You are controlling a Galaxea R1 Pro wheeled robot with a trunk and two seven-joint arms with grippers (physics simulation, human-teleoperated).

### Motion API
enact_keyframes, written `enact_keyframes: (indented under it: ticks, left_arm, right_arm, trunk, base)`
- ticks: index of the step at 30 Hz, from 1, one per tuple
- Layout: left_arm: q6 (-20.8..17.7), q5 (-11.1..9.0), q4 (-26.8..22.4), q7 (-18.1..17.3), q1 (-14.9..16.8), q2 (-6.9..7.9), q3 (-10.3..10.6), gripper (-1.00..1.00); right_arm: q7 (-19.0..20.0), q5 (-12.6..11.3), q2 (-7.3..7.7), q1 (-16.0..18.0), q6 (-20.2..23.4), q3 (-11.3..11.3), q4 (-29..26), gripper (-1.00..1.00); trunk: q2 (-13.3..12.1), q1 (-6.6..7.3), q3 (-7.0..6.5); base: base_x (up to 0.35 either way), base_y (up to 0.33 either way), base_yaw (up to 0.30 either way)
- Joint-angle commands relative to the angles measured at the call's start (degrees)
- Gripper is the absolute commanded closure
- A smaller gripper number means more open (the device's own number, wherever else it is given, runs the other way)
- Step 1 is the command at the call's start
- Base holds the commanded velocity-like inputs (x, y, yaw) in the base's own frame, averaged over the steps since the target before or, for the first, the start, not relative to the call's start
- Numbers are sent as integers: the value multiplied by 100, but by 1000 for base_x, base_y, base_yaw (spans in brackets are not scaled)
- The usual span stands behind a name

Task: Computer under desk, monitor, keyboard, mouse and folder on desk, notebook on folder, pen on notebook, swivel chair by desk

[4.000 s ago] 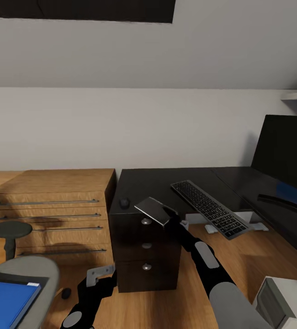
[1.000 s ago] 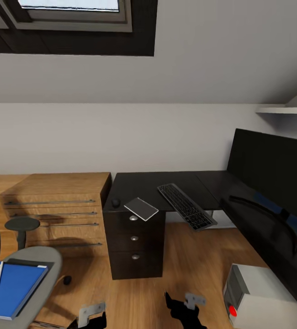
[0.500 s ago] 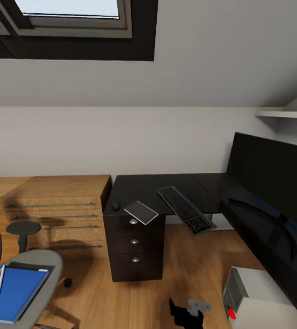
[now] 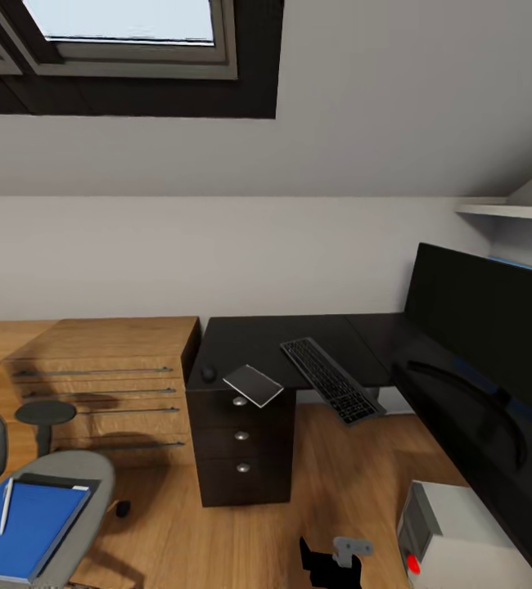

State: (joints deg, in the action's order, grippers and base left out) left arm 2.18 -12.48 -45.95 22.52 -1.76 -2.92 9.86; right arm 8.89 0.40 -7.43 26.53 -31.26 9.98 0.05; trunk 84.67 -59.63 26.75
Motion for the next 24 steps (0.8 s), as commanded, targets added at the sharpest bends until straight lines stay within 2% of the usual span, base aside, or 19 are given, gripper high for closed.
enact_keyframes:
  ticks: [1, 6, 14, 24]
  left_arm:
    - [21, -61, -4, 32, 0, 3, 23, -100]
    - [19, -61, -8, 33, 0, 2, 19, -100]
    - [19, -60, -3, 33, 0, -5, 24, -100]
    - [19, -63, 20, 12, 0, 0, 25, -100]
  right_arm:
    - [36, 3, 2, 4, -13, 48, 4, -100]
    - [34, 10, 4, 6, -11, 48, 4, -100]
    - [35, 13, -2, 5, -11, 48, 4, -100]
    - [35, 13, -4, 4, -12, 48, 4, -100]
  trunk:
    - [-39, 24, -14]
    - [-79, 46, -32]
    - [-400, 222, -175]
    - [-400, 222, -175]
  base:
    - [-224, 0, 0]
    - [-146, 0, 0]
    - [-26, 0, 0]
    - [-2, 0, 0]
